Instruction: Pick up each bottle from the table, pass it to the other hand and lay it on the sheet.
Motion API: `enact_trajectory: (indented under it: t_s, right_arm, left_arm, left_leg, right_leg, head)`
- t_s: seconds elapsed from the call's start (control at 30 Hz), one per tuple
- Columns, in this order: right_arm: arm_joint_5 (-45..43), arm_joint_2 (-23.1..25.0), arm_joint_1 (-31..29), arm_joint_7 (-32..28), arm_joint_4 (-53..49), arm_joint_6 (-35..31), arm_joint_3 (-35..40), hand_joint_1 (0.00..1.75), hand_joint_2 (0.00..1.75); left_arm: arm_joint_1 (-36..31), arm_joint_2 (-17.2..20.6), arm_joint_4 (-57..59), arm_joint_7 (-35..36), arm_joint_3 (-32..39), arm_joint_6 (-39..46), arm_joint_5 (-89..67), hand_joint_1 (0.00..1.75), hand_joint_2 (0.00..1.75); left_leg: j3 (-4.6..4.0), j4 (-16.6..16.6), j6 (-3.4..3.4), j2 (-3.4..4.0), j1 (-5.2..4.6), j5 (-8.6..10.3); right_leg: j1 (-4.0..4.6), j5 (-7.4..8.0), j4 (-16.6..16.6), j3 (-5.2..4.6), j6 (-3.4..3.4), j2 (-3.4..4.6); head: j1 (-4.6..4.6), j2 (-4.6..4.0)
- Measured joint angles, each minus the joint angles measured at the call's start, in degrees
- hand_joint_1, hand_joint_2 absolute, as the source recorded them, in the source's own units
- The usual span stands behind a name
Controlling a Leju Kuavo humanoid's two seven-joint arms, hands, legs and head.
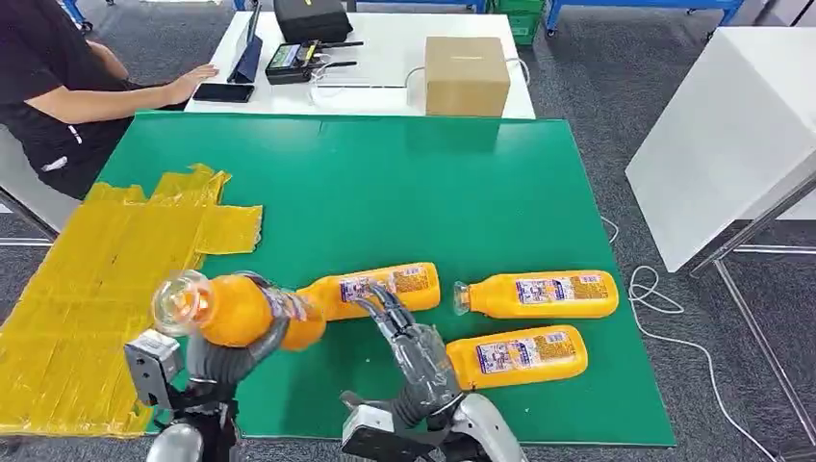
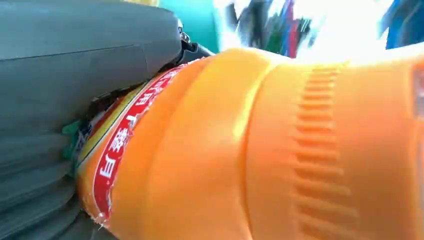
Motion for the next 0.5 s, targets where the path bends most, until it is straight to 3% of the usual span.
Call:
enact_trajectory:
  t_s: [0.17, 0.33, 0.5]
  right_arm:
    - [-0.4, -1.6, 1.0, 0.7, -5.8, 0.9, -2.9, 0.0, 0.0]
    - [-2.3, -2.5, -1.2, 2.4, -8.2, 4.2, -4.4, 0.0, 0.0]
    - [-5.0, -4.1, -5.5, 4.1, -8.0, 8.1, -4.7, 0.0, 0.0]
  left_arm:
    - [-5.4, 2.1, -1.1, 0.5, 6.2, 12.1, -16.3, 1.75, 1.75]
    - [-10.5, 5.7, 2.1, 7.1, 9.0, 26.8, -49.5, 1.75, 1.75]
    - [-17.1, 10.4, 14.5, 14.5, 8.7, 27.0, -64.4, 1.75, 1.75]
  left_leg:
    - [0.01, 0.0, -0.07, 0.02, 0.01, 0.13]
    - [0.03, 0.0, -0.05, 0.01, 0.01, 0.18]
    - [0.03, 0.0, -0.07, 0.02, 0.0, 0.23]
  right_leg:
    - [0.0, 0.06, 0.0, 0.01, 0.01, 0.01]
    - [0.0, 0.08, 0.0, 0.02, 0.04, 0.0]
    - [-0.01, 0.15, 0.0, 0.02, 0.1, 0.02]
  head:
    - [0.0, 0.0]
    - [0.0, 0.0]
    - [0.0, 0.0]
